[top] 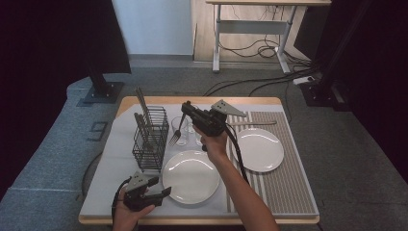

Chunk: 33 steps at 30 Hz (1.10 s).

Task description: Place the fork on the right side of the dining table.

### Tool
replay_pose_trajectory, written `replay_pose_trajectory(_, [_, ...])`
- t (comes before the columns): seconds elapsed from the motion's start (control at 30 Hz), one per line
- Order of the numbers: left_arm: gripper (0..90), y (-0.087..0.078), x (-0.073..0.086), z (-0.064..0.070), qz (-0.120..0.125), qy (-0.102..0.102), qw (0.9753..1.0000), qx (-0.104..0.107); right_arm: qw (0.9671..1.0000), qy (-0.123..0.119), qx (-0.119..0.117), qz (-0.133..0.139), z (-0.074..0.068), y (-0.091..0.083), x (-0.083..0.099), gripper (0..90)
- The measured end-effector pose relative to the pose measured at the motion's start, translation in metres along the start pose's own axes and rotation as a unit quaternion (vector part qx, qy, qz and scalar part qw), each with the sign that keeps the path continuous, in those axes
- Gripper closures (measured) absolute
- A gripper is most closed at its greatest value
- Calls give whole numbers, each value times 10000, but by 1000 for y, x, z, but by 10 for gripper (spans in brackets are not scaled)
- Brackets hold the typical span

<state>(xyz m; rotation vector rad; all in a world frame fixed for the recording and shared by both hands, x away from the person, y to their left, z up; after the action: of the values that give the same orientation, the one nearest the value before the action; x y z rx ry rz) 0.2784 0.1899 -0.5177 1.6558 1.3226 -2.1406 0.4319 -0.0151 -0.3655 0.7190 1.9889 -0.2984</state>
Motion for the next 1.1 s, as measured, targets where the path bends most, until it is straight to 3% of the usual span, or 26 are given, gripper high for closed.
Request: replay_pose_trajectory(1.1, [324,0,0,0,-36,37,10000,-28,9998,89,-5,188,10,-35,1,857])
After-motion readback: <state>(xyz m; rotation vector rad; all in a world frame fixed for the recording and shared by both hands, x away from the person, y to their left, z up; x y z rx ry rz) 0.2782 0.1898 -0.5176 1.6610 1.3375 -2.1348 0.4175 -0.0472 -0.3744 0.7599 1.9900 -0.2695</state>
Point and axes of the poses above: each handheld gripper's, and its own axes: y roughly forward along the jaws, x roughly out of its underside, z roughly to its right, the point moved 4 cm from there along y, roughly forward along the jaws, and after that the axes turned 12 degrees about y, right-handed, at the moved point
